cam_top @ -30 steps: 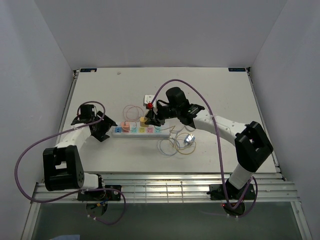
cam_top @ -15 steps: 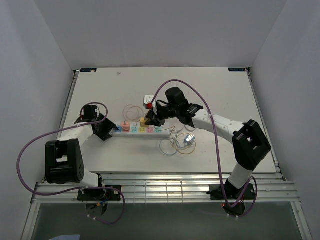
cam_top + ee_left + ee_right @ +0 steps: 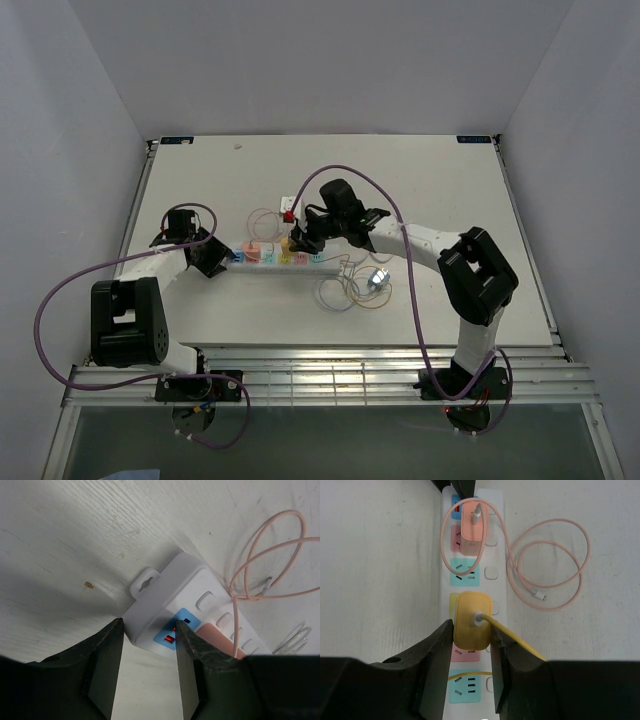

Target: Insert the plug

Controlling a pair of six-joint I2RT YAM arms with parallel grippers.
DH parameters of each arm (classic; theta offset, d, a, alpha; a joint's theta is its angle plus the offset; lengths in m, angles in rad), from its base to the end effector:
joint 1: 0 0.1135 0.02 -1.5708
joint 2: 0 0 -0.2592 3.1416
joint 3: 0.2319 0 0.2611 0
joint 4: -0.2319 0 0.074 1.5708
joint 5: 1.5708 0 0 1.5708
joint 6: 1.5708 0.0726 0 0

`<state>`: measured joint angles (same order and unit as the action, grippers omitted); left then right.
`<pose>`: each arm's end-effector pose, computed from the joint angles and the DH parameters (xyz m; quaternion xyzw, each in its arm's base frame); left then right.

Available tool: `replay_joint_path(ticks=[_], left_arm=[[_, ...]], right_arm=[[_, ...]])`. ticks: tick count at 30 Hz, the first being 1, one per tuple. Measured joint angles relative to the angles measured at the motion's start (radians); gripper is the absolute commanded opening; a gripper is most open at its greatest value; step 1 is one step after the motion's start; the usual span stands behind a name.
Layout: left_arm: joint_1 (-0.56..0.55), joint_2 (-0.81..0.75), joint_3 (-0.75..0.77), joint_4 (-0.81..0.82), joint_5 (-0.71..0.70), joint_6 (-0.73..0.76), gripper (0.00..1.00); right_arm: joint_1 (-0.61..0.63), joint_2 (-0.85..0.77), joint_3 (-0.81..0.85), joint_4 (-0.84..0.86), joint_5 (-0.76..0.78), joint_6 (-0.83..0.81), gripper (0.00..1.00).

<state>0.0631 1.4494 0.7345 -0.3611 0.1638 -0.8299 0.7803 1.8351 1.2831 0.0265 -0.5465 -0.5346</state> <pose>0.2892 0.0064 0.1214 -0.3992 0.8802 -0.1649 0.1967 0.2956 0.3457 0.2133 -0.6165 0.5781 0.2910 0.4484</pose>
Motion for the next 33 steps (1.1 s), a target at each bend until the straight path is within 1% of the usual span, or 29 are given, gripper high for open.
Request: replay_joint_path(ticks=[5,12,21,33], left_arm=[[0.000,0.000,-0.001,0.004,0.000,0.001,0.53],[0.000,0.000,-0.001,0.004,0.001,0.000,0.51],[0.000,-0.001,-0.001,0.005,0.001,-0.001,0.50],[0.000,-0.001,-0.001,0.007,0.002,-0.002,0.50]], right_arm=[[0.001,0.036,0.000,0.012,0.021,-0.005,0.08],[0.002,0.038,0.000,0.061,0.024,-0.006,0.08],[0.026,0.079,0.000,0.071,0.043,-0.047,0.08],[0.039,0.087,-0.013,0.134,0.080,-0.055,0.08]])
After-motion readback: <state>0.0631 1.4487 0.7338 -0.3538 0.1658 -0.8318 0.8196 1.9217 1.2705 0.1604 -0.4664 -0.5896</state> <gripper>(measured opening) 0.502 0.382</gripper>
